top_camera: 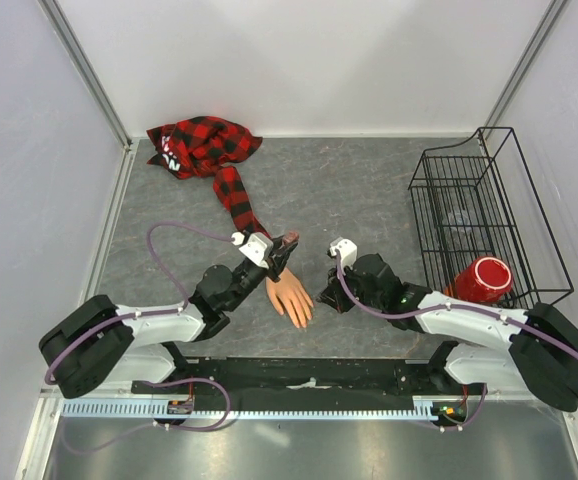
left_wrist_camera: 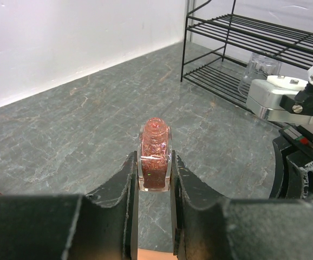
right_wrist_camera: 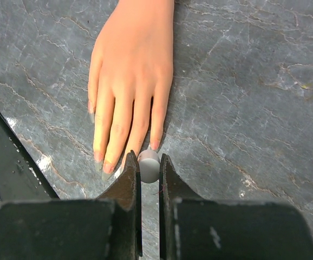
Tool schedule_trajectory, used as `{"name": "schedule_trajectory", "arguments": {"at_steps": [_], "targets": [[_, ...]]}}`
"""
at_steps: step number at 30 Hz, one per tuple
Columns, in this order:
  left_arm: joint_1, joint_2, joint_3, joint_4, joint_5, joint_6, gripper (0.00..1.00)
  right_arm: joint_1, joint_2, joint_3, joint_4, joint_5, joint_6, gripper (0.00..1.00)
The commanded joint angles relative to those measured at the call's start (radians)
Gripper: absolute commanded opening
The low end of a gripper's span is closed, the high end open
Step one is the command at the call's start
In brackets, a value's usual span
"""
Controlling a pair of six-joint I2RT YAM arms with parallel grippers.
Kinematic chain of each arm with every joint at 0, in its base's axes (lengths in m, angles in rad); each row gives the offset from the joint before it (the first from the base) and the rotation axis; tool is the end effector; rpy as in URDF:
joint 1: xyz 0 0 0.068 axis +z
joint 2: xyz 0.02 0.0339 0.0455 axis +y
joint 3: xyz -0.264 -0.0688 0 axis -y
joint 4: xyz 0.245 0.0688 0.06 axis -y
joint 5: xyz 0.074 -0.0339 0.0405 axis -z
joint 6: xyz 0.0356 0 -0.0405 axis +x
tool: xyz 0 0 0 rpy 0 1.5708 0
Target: Paint the nails
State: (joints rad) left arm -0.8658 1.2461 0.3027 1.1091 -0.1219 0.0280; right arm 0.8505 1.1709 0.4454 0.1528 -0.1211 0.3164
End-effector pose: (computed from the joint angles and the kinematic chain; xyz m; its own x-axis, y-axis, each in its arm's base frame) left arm 0.1562 -0.1769 0.2186 0.1258 -0.1050 -0.9865 0.6750 0.7378 0.0076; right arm 0.1499 0.1774 0.1797 -0.5927 -0.2071 -0.7784 -0.6615 0.6765 0.3237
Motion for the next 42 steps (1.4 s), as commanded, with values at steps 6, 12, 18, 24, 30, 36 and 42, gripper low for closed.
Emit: {"name": "schedule_trajectory", "arguments": {"at_steps": [6,12,18,24,30,36,42], "targets": [[-0.016,0.029,-0.022,0.167,-0.067,0.088,0.02,-0.002,0.053,0.01,0.068,-0.031,0.009,0.0],[-0.018,0.039,-0.033,0.184,-0.079,0.095,0.02,-0.004,0.067,0.012,0.079,-0.034,0.006,0.0],[-0.018,0.046,-0.034,0.19,-0.079,0.095,0.02,-0.002,0.079,0.021,0.088,-0.032,0.003,0.0],[-0.018,0.046,-0.04,0.196,-0.084,0.093,0.02,-0.001,0.095,0.035,0.085,-0.022,-0.002,0.0],[-0.018,0.05,-0.04,0.199,-0.084,0.096,0.02,-0.002,0.098,0.041,0.085,-0.02,-0.005,0.0],[-0.018,0.053,-0.039,0.201,-0.085,0.095,0.02,-0.002,0.096,0.044,0.088,-0.019,-0.005,0.0],[-0.018,0.055,-0.04,0.202,-0.085,0.095,0.02,-0.002,0.101,0.052,0.096,-0.011,-0.008,0.0]]}}
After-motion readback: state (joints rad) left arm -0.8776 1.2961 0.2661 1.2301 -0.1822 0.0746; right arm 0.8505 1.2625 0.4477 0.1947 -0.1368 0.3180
